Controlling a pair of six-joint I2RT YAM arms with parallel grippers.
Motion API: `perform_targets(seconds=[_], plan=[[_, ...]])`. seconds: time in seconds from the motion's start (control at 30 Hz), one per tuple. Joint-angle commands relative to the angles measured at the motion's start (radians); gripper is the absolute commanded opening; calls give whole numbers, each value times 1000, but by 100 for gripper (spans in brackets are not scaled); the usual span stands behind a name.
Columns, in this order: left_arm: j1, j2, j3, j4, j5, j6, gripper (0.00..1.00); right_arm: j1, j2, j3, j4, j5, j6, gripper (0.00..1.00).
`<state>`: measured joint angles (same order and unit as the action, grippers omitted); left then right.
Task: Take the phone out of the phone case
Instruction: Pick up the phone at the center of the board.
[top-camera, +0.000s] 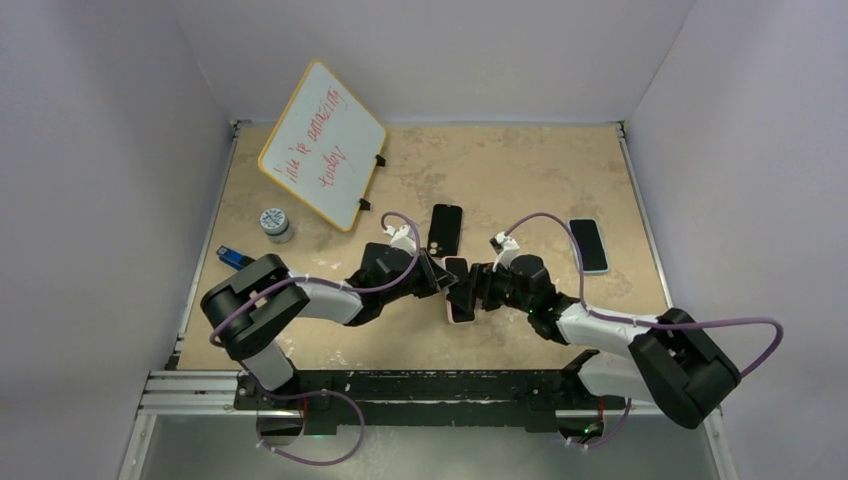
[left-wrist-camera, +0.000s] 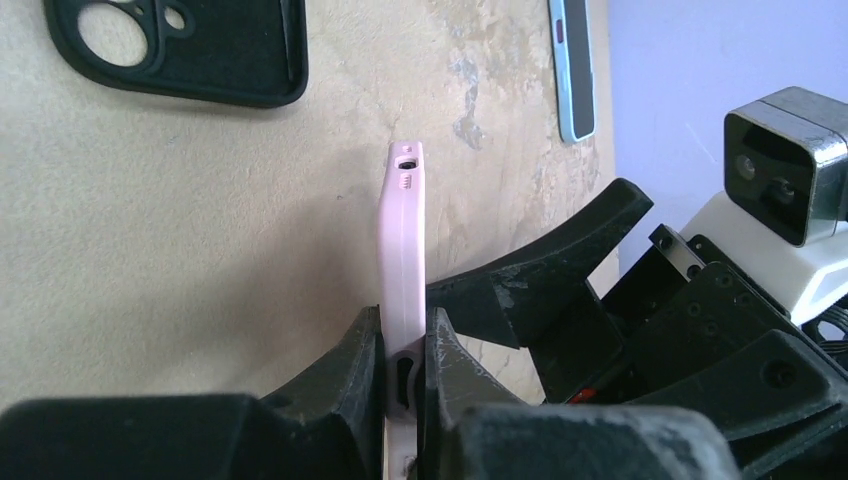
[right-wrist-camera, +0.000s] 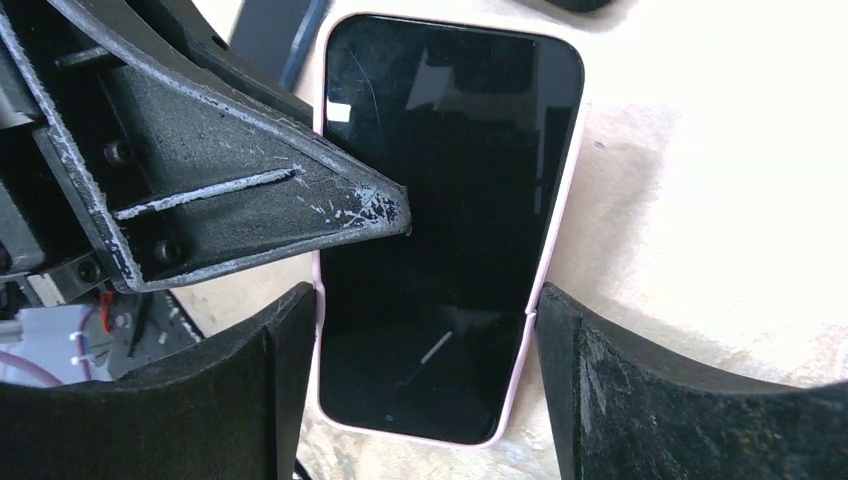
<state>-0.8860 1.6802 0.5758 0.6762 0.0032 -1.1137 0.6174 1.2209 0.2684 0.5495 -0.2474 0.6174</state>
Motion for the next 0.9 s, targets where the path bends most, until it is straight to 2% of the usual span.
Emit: perform_targets(seconds=[0.0, 0.03, 0.1, 0.17, 0.37, 0.53, 0.63, 0.7, 0.87], plan=[[22, -111, -48, 80, 0, 69, 0, 6, -38, -2, 68, 3, -12, 44], [27, -133, -60, 81, -22, 75, 0, 5, -45, -2, 70, 2, -13, 50], [40, -181, -90, 82, -32, 88, 0, 6, -62, -2, 74, -7, -19, 70], [50, -237, -117, 78, -48, 107, 0, 5, -85, 4, 70, -23, -27, 78], [91, -437, -156, -2, -102, 167, 0, 5, -182, 17, 76, -33, -33, 80], [122, -616, -207, -13, -172, 150, 0, 5, -215, 17, 151, -47, -13, 81], [127, -725, -258, 26, -263, 124, 0, 5, -207, 23, 189, -66, -23, 87], [126, -776, -297, 70, -316, 100, 0, 6, -197, 36, 203, -93, -32, 98], [128, -824, -349, 191, -351, 57, 0, 7, -144, 57, 321, -194, -37, 99]])
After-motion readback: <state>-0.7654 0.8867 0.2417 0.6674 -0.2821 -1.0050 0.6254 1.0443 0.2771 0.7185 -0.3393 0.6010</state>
